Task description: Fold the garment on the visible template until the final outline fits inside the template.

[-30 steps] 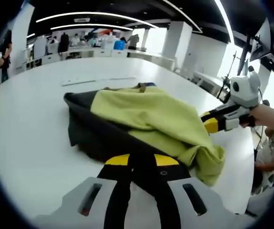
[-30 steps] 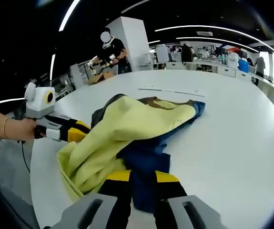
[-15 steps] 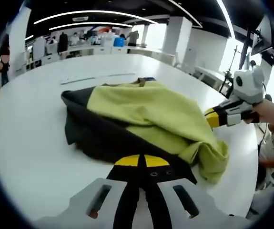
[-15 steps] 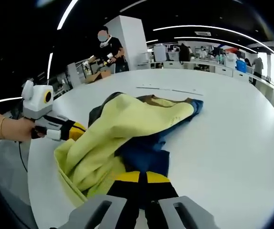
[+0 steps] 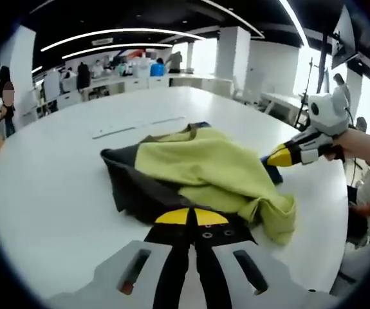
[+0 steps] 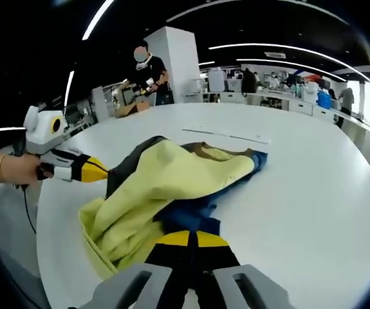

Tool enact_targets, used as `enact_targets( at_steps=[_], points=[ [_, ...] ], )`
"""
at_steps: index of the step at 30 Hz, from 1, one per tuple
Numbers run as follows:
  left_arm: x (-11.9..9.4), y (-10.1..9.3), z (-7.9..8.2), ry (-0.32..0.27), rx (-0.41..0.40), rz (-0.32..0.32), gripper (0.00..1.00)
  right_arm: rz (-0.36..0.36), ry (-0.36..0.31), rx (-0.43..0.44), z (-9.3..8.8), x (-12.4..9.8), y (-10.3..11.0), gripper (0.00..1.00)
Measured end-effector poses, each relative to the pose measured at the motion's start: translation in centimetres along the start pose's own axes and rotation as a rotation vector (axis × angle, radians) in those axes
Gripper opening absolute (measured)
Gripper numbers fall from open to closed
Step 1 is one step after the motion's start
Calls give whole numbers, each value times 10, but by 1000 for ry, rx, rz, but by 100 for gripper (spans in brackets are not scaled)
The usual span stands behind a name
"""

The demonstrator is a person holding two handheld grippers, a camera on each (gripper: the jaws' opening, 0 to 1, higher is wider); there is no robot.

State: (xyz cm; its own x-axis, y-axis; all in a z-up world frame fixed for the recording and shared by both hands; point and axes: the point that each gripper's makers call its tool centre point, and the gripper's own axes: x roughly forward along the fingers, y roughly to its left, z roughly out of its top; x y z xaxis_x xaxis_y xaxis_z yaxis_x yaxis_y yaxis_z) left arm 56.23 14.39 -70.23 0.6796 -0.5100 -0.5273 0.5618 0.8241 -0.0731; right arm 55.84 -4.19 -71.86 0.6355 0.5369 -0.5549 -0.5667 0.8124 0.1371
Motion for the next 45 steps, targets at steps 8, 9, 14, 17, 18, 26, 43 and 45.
enact_targets(
  at_steps=[8,9,14,17,18,26,43,45],
  points=[
    [-16,41,9,-23,-41,111,0,-32,-28,21,12,-11,-12,0],
    [-19,47,10,-28,-47,126,0,-36,-27,23,13,-12,-14,0],
    [-29,68,11,-34,-63,168,0,-52,-26,36,14,-17,-21,0],
    [-35,77,10,-32,-67,190,0,-59,-18,35,13,-20,-24,0],
    [-37,82,7,-16,-59,206,0,-61,-16,35,13,-21,-25,0],
    [-58,105,-12,23,-85,272,0,-84,-5,27,12,-34,-39,0],
    [-67,146,-24,112,-40,394,0,-193,29,94,-1,-64,-81,0],
    [-67,151,-25,115,-43,402,0,-214,29,109,-4,-69,-89,0]
  ],
)
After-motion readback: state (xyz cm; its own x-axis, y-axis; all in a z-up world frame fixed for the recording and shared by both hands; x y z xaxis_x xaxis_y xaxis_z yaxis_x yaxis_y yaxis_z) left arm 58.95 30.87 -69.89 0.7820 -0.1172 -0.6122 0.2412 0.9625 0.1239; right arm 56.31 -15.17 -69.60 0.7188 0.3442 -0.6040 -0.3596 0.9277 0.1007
